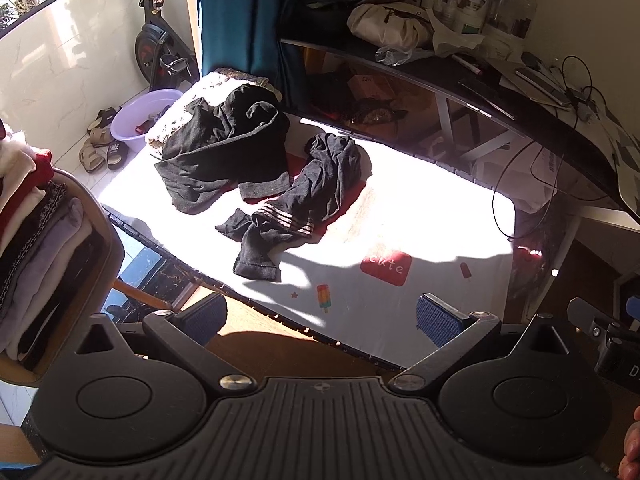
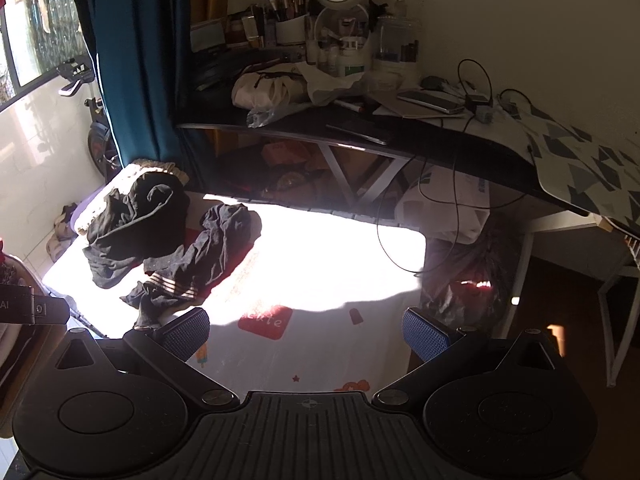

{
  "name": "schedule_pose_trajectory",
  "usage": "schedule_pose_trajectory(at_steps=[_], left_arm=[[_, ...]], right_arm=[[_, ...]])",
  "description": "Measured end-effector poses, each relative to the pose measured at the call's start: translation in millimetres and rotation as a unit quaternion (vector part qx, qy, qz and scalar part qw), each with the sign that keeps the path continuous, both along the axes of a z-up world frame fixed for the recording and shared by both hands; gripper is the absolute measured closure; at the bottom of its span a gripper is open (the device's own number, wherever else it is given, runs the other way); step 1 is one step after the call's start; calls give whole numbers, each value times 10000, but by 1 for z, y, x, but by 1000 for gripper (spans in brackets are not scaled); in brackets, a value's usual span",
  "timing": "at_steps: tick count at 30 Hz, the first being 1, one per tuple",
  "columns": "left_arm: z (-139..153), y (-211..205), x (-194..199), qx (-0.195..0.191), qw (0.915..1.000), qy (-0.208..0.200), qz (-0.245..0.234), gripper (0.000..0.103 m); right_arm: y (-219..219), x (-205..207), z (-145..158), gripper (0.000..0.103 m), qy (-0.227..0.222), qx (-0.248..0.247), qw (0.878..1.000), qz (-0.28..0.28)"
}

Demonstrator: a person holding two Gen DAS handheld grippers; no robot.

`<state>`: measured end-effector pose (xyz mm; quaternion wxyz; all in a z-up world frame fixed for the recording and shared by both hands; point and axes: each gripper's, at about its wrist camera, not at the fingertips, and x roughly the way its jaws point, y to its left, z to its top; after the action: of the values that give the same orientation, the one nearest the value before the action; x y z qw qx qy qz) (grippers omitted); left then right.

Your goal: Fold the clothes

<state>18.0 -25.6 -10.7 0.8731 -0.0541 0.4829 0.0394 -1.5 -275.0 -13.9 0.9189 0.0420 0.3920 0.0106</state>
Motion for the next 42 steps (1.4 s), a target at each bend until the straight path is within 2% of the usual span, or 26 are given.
schedule_pose_trajectory(at_steps=[7, 10, 13, 19, 24, 29, 32, 35, 40, 42], left_arm=[[-9, 9, 19, -208, 9998, 20, 55, 0], [-17, 12, 25, -178, 9998, 80, 35, 0], [-28, 24, 35, -243, 9995, 203, 51, 0], [-52, 54, 64, -394, 9984, 381, 130, 0], [-74, 87, 101, -430, 9979, 470, 132, 0], [-89, 114, 141, -398, 9977, 398, -384, 0], [-102, 131, 166, -216, 9973, 489, -512, 0], [-119, 154, 189, -260, 9962, 623, -555, 0], [-150, 179, 220, -468, 9936, 795, -646, 0], [-162, 186, 230, -586, 9930, 786, -654, 0]], right_arm=[[-6, 19, 8, 1, -351, -33, 9992, 199], [-7, 25, 4, 1, -446, 81, 9984, 352], [-2, 33, -5, 1, -442, -60, 9986, 294], [22, 57, -34, 1, 16, -114, 9995, 307], [55, 87, -52, 1, 184, -143, 9994, 253], [93, 135, -77, 1, 398, -464, 9979, 221], [112, 158, -97, 1, 670, -358, 9971, -28], [131, 180, -116, 1, 892, -227, 9954, -280], [155, 201, -138, 1, 802, -177, 9955, -472], [158, 208, -146, 1, 662, -102, 9971, -364]])
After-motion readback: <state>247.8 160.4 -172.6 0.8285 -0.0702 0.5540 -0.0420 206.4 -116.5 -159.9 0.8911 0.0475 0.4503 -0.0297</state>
